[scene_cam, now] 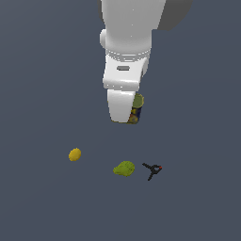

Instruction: Pick up a designated object from a clutter of objects.

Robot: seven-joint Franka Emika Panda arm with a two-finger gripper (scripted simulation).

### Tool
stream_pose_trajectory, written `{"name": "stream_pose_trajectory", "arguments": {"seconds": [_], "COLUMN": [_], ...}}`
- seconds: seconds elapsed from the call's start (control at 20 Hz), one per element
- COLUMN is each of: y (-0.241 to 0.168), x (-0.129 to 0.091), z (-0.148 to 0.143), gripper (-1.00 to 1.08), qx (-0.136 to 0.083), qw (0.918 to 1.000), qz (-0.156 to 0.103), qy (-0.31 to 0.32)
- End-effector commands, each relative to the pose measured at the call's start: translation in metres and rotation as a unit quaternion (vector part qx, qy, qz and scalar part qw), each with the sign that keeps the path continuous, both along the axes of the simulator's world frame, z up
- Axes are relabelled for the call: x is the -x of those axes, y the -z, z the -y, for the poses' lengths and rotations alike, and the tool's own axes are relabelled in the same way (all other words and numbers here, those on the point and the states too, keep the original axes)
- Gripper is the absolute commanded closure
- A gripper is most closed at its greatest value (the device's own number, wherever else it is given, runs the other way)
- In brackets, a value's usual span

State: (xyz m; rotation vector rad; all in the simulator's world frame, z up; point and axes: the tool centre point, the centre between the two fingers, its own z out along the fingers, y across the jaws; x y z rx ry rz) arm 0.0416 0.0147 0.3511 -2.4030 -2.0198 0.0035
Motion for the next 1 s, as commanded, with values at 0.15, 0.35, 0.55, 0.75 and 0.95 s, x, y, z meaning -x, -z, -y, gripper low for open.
{"name": "stream_pose_trajectory", "arguments": {"seconds": [0.15,0.35,0.55,0.75,0.95], "y": [-0.043,-0.064,-0.079,-0.088,-0.093], "x": [-0.014,-0.021,-0.027,-0.031,-0.033], "z": [-0.030,-0.045,-0.056,-0.063,-0.067], "gripper": [1.08,1.08,1.08,1.08,1.08], "qx": [0.000,0.000,0.000,0.000,0.000], "qw": [1.0000,1.0000,1.0000,1.0000,1.0000], "qz": [0.002,0.002,0.002,0.002,0.002], "qy": [0.001,0.002,0.002,0.002,0.002]}}
